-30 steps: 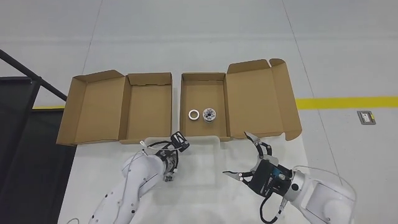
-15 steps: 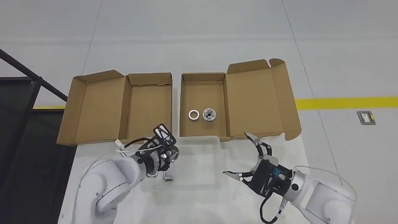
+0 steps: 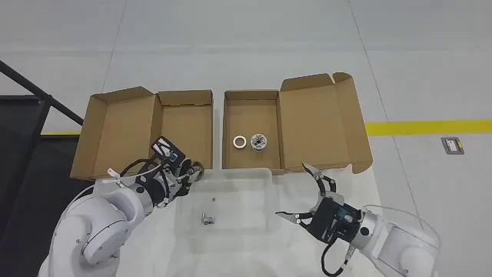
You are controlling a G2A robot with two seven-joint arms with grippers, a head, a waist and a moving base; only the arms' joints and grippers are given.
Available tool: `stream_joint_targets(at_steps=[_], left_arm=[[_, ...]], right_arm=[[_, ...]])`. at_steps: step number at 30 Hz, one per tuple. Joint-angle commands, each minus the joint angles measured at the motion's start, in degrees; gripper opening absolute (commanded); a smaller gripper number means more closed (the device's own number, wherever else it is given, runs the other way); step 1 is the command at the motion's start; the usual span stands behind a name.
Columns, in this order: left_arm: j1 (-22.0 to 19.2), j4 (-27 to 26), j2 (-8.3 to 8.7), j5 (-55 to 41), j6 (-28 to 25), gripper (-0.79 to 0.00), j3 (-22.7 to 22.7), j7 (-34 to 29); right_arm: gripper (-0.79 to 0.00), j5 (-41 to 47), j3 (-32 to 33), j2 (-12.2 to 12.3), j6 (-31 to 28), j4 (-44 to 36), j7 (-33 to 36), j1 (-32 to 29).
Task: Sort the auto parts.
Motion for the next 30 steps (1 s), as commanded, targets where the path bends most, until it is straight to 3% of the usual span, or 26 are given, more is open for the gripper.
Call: stream_joint_targets(at_steps=[1,3,5,7,12,15,22,30], left_arm=[[0.0,0.0,0.00,0.0,0.0,-0.785,0.0,0.0],[0.5,0.0,0.05,3.4,1.2,-0.785,0.8,1.6],[-0.7,3.2,-0.30,3.0,5.5,-0.785,2.7,3.1],[-5.9,8.3,-0.65,3.9,11.5,-0.785,3.8,3.3],[-20.5,29.1,-2.12,4.1,22.2,-0.785,9.5,5.3],[-28.4,42.1,-3.22,3.6,25.7,-0.785,12.8,7.9],[-39.0,63.7,-5.95,3.4,28.3,-0.785,19.7,16.9],[-44.7,77.4,-8.99,1.9,28.4,-0.785,24.3,24.1]], right_arm=[[0.000,0.0,0.0,0.0,0.0,0.0,0.0,0.0],[0.000,0.0,0.0,0.0,0.0,0.0,0.0,0.0],[0.000,0.0,0.0,0.0,0.0,0.0,0.0,0.0],[0.000,0.0,0.0,0.0,0.0,0.0,0.0,0.0],[0.000,0.0,0.0,0.0,0.0,0.0,0.0,0.0],[0.000,0.0,0.0,0.0,0.0,0.0,0.0,0.0],[0.000,0.0,0.0,0.0,0.0,0.0,0.0,0.0],[0.000,0.0,0.0,0.0,0.0,0.0,0.0,0.0]])
